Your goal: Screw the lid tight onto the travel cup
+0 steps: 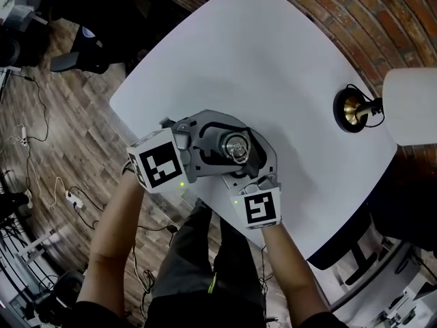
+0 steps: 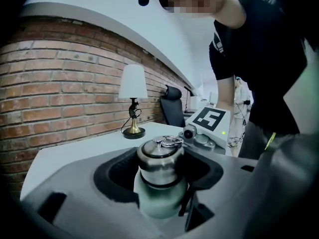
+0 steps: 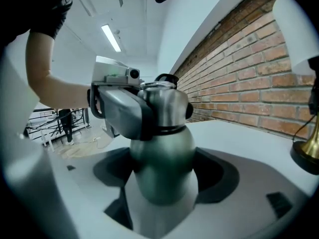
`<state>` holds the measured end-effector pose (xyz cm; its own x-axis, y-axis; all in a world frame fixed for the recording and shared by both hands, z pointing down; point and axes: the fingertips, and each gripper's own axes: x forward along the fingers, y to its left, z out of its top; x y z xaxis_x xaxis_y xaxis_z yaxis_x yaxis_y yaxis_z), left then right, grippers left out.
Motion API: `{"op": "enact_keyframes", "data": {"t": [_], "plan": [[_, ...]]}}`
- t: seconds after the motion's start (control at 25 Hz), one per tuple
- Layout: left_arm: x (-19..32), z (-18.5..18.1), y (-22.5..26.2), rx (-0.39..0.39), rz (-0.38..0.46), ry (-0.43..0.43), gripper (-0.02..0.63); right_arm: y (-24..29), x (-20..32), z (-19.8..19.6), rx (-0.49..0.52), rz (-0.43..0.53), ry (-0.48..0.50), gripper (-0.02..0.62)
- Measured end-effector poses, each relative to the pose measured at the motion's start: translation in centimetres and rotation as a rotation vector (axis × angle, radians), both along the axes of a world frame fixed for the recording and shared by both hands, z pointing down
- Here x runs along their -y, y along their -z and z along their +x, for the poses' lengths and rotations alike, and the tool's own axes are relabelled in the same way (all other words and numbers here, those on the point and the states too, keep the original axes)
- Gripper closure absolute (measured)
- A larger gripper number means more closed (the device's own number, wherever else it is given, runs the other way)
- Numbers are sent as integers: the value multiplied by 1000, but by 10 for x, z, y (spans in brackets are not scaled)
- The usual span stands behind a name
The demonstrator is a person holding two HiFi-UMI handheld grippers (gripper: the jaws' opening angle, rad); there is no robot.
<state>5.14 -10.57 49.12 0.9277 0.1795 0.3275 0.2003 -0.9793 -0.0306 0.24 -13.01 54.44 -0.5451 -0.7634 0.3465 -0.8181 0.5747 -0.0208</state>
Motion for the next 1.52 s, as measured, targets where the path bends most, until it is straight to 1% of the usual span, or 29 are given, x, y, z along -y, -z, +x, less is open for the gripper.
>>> {"op": "enact_keyframes", "data": {"t": [0.12, 0.2, 0.28, 0.32, 0.36, 0.4, 0.48, 0.52, 0.64, 0.72, 0.76, 0.8, 0.88, 1.0, 1.08, 1.12, 1.16, 1.32, 1.44, 1.52], "plan": [[-2, -1, 1, 14, -22, -95, 336, -1, 0, -1, -8, 1, 3, 238], [-3, -1, 0, 34, -34, -132, 334, 0, 1, -1, -1, 3, -1, 238], [-2, -2, -3, 48, -35, -126, 326, 0, 1, -1, -2, 3, 1, 238], [-1, -1, 0, 34, -34, -108, 309, 0, 0, -1, -6, 6, 4, 238], [0, 1, 6, 2, -35, -81, 276, 0, 0, -2, -10, 10, 6, 238], [1, 2, 14, -38, -43, -46, 265, -1, 0, -2, -12, 13, 8, 238], [3, 1, 25, -99, -55, 53, 258, -1, 1, -1, -12, 3, 7, 238], [6, 0, 27, -110, -48, 121, 258, -1, 1, 0, -10, 0, 6, 238], [16, -6, 25, -111, 3, 395, 258, 1, 3, 1, -8, -1, 4, 238], [22, -9, 25, -122, 2, 576, 258, 2, 4, 1, -9, -1, 4, 238], [23, -9, 23, -120, -10, 651, 258, 2, 5, 0, -10, -1, 4, 238], [23, -8, 20, -112, -17, 713, 258, 1, 4, 0, -12, -2, 3, 238], [23, -7, 13, -90, 3, 810, 258, 0, 2, -1, -16, -6, 2, 238], [31, -13, 10, -90, 46, 915, 258, 0, 2, -3, -9, -6, 0, 238], [34, -14, 10, -96, 53, 924, 272, 1, 1, -2, -8, -5, -1, 238], [33, -13, 10, -100, 57, 907, 275, 1, 1, -1, -11, -5, 0, 238], [32, -10, 11, -106, 59, 884, 310, 1, 1, -1, -13, -5, 1, 238], [32, -6, 10, -130, 18, 811, 320, 0, 3, 0, -1, -3, 2, 238], [30, -5, 14, -151, 7, 726, 333, 2, 3, -1, 21, -3, 1, 238], [28, -4, 15, -151, 2, 659, 336, 2, 3, -1, 21, 6, 5, 238]]}}
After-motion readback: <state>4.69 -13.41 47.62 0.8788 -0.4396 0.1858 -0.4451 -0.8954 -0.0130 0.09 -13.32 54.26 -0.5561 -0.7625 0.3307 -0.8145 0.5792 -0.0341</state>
